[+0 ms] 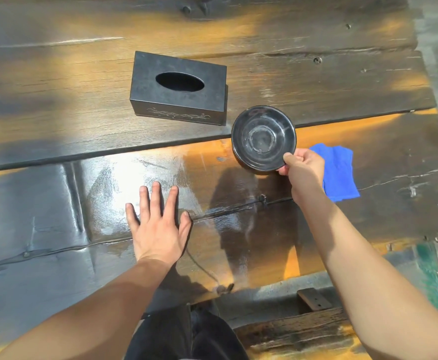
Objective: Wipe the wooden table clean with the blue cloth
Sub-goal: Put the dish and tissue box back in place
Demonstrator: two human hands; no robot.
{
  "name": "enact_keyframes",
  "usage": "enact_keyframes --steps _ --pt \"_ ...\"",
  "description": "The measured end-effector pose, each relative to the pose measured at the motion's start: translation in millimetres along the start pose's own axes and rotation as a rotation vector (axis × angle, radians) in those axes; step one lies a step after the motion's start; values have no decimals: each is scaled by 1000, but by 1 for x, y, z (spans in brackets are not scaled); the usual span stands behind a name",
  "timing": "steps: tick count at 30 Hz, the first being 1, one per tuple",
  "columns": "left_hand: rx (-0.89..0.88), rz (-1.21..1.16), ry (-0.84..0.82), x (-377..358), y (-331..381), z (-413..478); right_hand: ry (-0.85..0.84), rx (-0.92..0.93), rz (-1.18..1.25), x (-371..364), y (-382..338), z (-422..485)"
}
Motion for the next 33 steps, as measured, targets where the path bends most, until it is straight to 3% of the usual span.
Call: enact_keyframes --steps 19,21,24,28,33 --pt "20 -20 -9 2 0 1 0 -52 -167 18 34 -22" --pt "41 -32 -36 5 0 3 51 50 -296 21 24 -25" --pt "57 -106 -89 12 -3 7 87 375 -431 13 -5 -37" --pt "103 -345 -68 32 -30 9 -153 680 -495 -43 -48 -59" --pt "193 -181 -45 41 -98 -6 -309 863 -661 -121 -89 -85"
Point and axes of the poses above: each hand's wrist, its own z-axis towards the middle knuckle, its own x-axis out of the back of the hand, y = z × x, the point moved 4 cm from there along z, towards the middle knuckle, and after that the axes turned 14 degrees about y, right-handed, at the moved point
